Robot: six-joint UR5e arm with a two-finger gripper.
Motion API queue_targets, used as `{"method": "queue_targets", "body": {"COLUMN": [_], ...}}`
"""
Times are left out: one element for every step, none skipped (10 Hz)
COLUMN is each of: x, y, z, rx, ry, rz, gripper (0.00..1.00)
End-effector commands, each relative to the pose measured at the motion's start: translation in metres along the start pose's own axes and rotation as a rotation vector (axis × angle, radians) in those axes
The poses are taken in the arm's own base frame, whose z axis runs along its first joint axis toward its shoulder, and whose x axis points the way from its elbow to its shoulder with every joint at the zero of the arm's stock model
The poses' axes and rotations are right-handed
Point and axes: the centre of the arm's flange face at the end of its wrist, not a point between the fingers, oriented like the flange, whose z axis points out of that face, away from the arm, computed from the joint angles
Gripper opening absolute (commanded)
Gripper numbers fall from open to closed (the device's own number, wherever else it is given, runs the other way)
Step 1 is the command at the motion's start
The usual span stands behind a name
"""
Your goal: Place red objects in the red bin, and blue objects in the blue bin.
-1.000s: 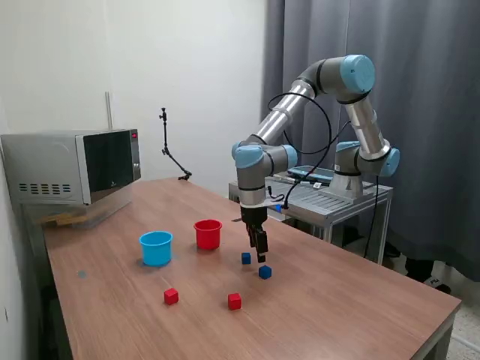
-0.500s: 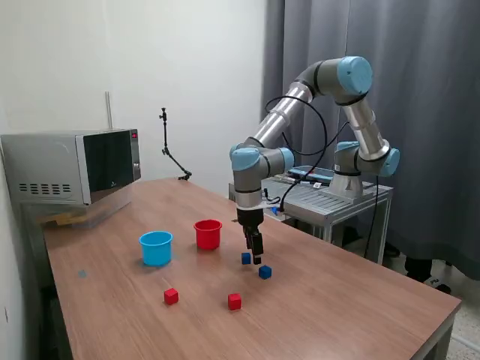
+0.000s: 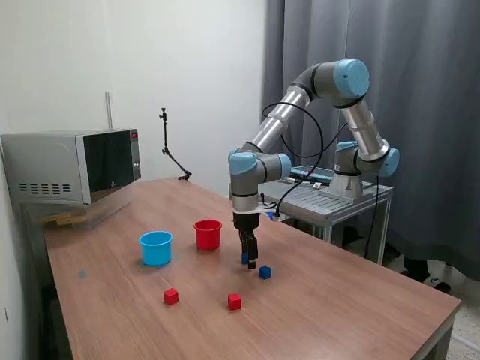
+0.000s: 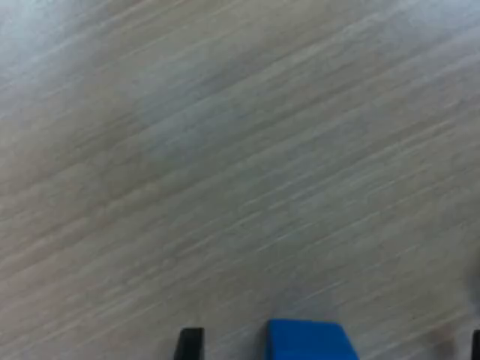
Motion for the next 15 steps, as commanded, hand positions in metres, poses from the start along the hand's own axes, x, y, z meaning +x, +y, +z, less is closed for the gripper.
{"method": "queue_targets", "body": {"x": [-0.0053, -0.0087, -0.0098, -0.0144, -0.0133, -0.0124, -0.0124, -0.0124, -0.0130, -0.0123, -0.0123, -0.0122, -0.0122, -0.0122, -0.0125], "y": [0.0041, 0.0066, 0.0073, 0.0104, 0.0103, 0.0097, 0.0097, 0.0097, 0.0108, 0.0100, 0.0099, 0.0100, 0.0100, 0.0100, 0.0095], "z": [0.0002, 0.0000, -0.0001, -0.0002, -0.0018, -0.0017, -0.0017, -0.0017, -0.0024, -0.0022, -0.0031, -0.0052, -0.0052, -0.0052, -0.0075], "rx": [-0.005, -0.005, -0.006, -0.006, -0.009, -0.009, -0.009, -0.009, -0.010, -0.009, -0.009, -0.011, -0.011, -0.011, -0.013], "ry": [-0.005, -0.005, -0.006, -0.009, -0.008, -0.008, -0.008, -0.008, -0.007, -0.008, -0.008, -0.007, -0.006, -0.006, -0.007], "rz": [0.007, 0.012, 0.013, 0.021, 0.020, 0.018, 0.018, 0.018, 0.019, 0.018, 0.018, 0.018, 0.018, 0.018, 0.018], "gripper": [1.00, 1.00, 1.00, 1.00, 1.00, 1.00, 1.00, 1.00, 1.00, 0.00, 0.00, 0.00, 0.00, 0.00, 0.00]}}
